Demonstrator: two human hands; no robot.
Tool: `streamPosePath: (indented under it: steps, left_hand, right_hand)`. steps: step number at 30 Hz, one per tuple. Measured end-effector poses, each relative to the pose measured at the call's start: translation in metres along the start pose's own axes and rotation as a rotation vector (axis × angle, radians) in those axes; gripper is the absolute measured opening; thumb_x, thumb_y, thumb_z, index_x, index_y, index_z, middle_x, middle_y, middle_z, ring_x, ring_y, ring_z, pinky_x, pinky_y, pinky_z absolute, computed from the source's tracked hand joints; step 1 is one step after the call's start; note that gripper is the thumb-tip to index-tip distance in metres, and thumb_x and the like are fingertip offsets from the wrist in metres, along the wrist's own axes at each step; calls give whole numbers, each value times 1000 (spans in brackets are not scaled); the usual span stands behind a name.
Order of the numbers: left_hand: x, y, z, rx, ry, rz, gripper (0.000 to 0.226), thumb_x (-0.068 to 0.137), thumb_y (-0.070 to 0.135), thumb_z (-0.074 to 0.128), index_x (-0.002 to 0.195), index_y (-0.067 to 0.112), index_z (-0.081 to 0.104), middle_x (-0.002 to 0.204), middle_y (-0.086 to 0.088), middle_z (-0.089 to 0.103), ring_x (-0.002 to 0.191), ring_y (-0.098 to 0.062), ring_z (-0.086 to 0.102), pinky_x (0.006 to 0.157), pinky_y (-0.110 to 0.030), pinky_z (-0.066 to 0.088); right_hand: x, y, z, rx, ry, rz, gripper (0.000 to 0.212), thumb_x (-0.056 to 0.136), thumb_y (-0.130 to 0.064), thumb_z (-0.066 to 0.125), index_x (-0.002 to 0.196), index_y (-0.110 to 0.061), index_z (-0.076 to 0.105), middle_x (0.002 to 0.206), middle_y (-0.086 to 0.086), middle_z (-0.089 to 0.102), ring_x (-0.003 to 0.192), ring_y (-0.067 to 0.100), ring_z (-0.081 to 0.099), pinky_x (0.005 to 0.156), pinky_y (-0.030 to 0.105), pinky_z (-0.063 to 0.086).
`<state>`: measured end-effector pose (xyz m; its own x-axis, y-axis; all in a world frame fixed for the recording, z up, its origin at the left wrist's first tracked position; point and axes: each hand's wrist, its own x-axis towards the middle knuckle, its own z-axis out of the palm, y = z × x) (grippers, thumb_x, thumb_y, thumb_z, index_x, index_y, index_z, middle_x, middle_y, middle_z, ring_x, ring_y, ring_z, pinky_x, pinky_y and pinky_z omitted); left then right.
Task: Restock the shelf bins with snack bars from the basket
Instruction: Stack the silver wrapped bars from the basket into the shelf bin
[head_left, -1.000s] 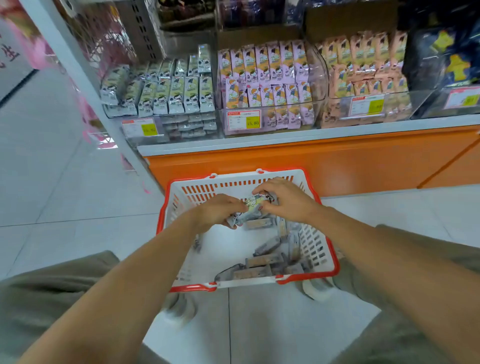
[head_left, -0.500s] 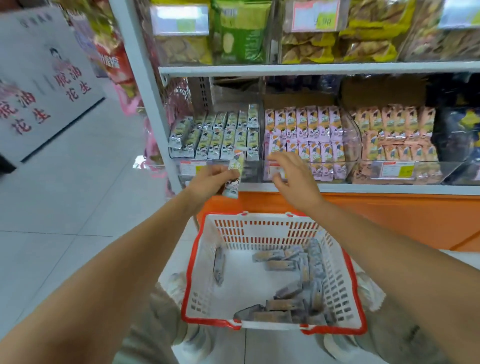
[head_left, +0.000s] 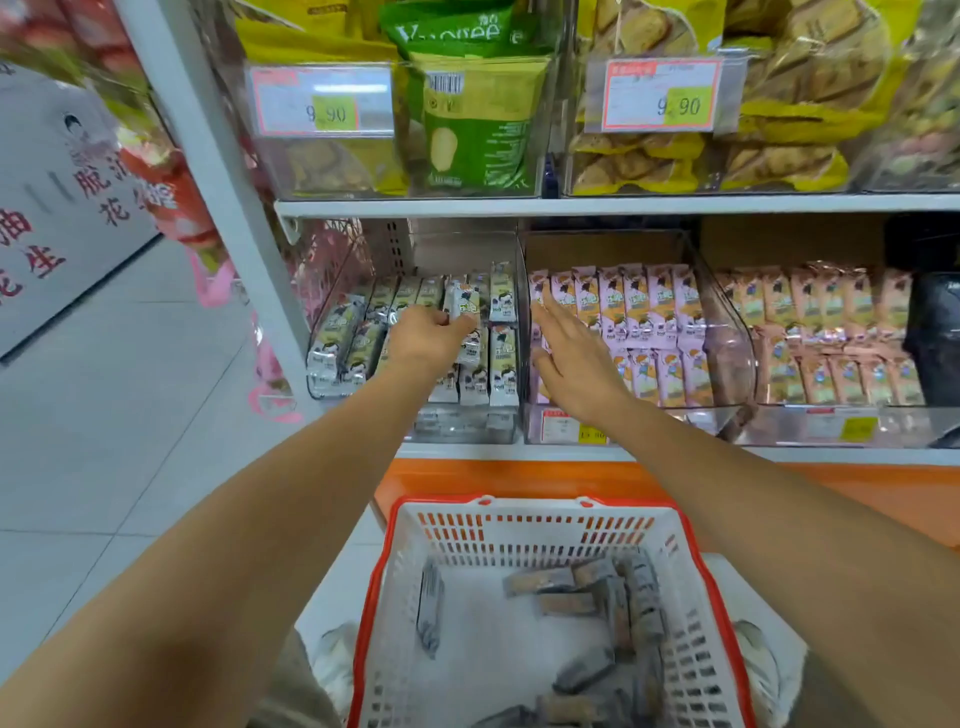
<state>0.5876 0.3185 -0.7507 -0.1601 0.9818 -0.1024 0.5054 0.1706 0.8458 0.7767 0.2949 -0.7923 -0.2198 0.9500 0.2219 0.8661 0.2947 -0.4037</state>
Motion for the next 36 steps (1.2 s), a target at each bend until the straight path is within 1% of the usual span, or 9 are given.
streamPosePath:
  steps: [4,7,10,13,16,19,22,31,36]
  left_hand:
    - [26,9,9,7,65,23,46,92,40,62,125,8,56,93,-3,56,86,-25,54,80,-33,46]
    - [43,12,15,46,93,23,43,93,42,61,121,10,58,92,0,55,86,-22,52,80,-32,45]
    - [52,14,21,121,99,54,29,95,38,59,85,12,66,65,0,54,65,-21,52,75,-34,52]
    - [54,16,23,210,92,115,35,99,34,52,76,11,65,51,-1,46,47,-17,41,51,-29,35]
    - [50,13,21,227,56,199,38,97,25,45,63,11,49,54,-3,43,50,-22,40,56,-31,31]
    - [47,8,20,430,-4,224,38,84,43,46,99,13,65,109,-19,62,107,-39,54,93,-48,42]
    - [47,0,19,594,-41,220,65,88,41,53,148,20,36,152,-12,34,141,-33,22,114,-50,18]
    - [45,-1,22,631,-7,294,56,96,33,49,147,15,36,152,-11,35,138,-34,22,110,-45,22]
    - [13,-11,17,544,201,442,48,94,27,53,140,14,47,136,-13,48,127,-33,33,105,-41,27]
  right_hand:
    - [31,4,-3,112,38,-32,53,106,-32,26,156,-24,12,164,-1,6,150,17,8,120,40,10]
    - [46,5,0,68,-15,-50,51,105,-36,29,155,-27,20,163,0,8,149,20,11,118,42,12]
    - [53,5,8,33,4,-37,48,103,-39,33,150,-30,29,162,1,14,147,22,19,116,43,13]
    - [56,7,9,4,27,-43,47,102,-40,34,148,-29,34,161,2,18,145,24,23,116,43,14]
    - [57,8,9,-21,33,-62,46,102,-39,34,147,-28,35,160,4,20,144,24,26,115,43,16]
    - [56,8,9,-22,21,-67,46,103,-38,33,148,-27,35,160,4,20,144,24,26,114,43,16]
    - [55,8,7,-21,-4,-74,49,102,-43,29,148,-27,33,160,4,18,144,24,25,114,44,17]
    - [52,6,6,13,-50,-51,51,102,-46,25,151,-30,27,163,0,10,146,23,21,117,49,17]
    - [23,10,1,93,33,-96,55,102,-46,25,154,-26,24,163,0,11,149,18,13,118,41,12]
